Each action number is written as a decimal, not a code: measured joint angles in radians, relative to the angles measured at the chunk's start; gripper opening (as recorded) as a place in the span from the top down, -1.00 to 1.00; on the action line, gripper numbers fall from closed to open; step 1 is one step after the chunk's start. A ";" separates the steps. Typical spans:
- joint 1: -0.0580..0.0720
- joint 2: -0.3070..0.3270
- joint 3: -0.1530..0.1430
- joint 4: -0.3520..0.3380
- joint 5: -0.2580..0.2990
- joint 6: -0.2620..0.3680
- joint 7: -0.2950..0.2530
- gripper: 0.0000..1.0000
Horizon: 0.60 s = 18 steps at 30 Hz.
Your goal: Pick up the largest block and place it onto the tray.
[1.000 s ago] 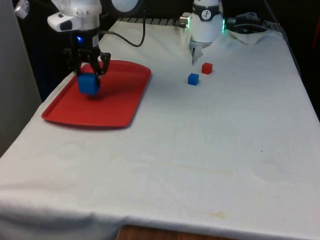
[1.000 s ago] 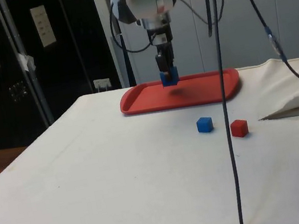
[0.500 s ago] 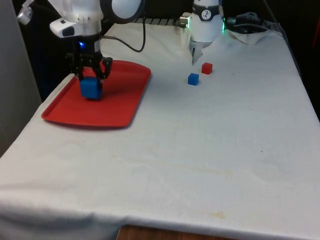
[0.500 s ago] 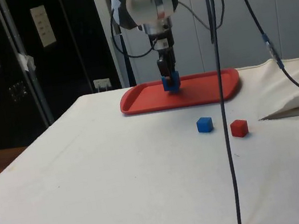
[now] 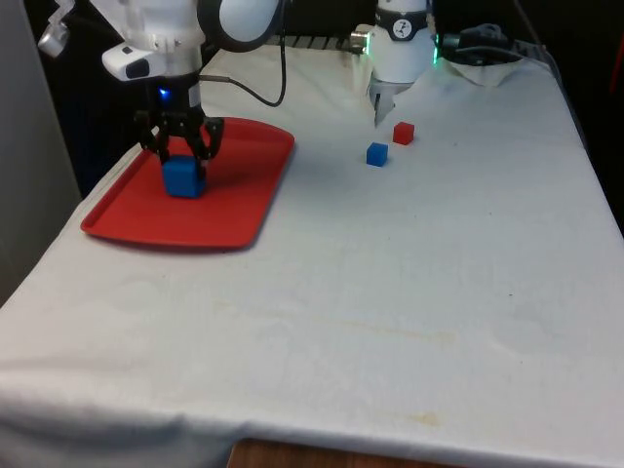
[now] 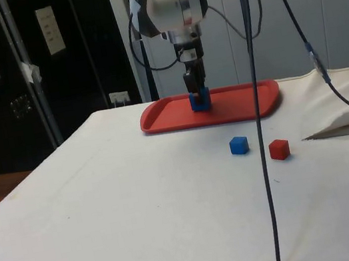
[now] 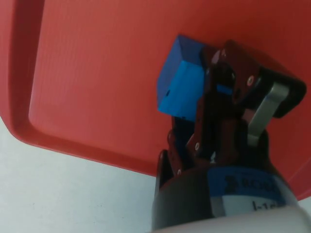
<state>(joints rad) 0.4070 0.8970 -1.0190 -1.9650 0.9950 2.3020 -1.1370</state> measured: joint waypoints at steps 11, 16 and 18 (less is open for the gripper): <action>0.001 0.000 0.000 -0.001 0.000 -0.002 0.000 -0.43; 0.001 0.000 0.000 -0.001 0.000 -0.003 0.000 -1.00; 0.001 0.000 0.000 -0.001 0.000 -0.003 0.000 -1.00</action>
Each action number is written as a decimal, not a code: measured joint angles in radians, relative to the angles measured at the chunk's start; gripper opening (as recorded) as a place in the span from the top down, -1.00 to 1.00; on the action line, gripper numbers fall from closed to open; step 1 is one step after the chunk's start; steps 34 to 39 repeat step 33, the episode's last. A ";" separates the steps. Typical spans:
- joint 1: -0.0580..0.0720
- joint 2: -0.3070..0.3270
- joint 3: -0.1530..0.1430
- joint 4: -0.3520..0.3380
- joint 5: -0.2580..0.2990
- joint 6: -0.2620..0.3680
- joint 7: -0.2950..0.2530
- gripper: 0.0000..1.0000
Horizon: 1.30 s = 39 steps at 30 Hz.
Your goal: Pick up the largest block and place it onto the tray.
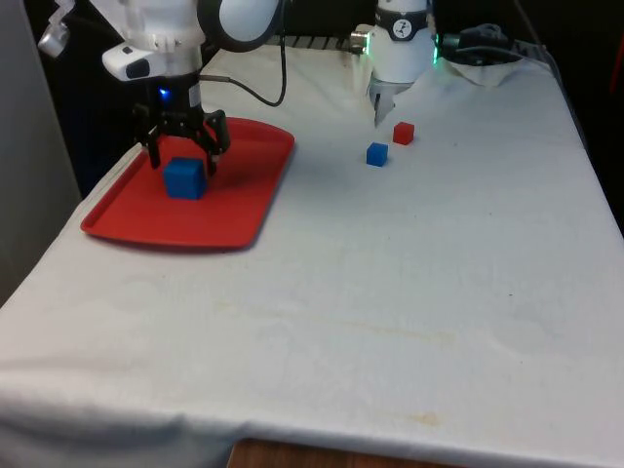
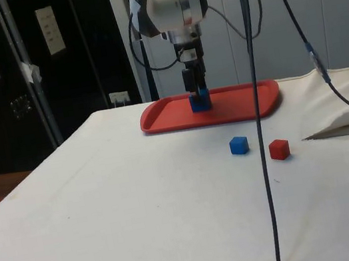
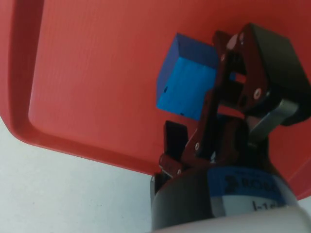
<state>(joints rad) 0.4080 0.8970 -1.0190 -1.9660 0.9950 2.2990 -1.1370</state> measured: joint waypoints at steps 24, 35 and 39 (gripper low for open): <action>0.069 -0.027 -0.121 0.000 0.000 -0.081 0.000 -1.00; 0.099 -0.039 -0.174 0.000 -0.001 -0.115 0.000 -1.00; 0.099 -0.039 -0.174 0.000 -0.001 -0.115 0.000 -1.00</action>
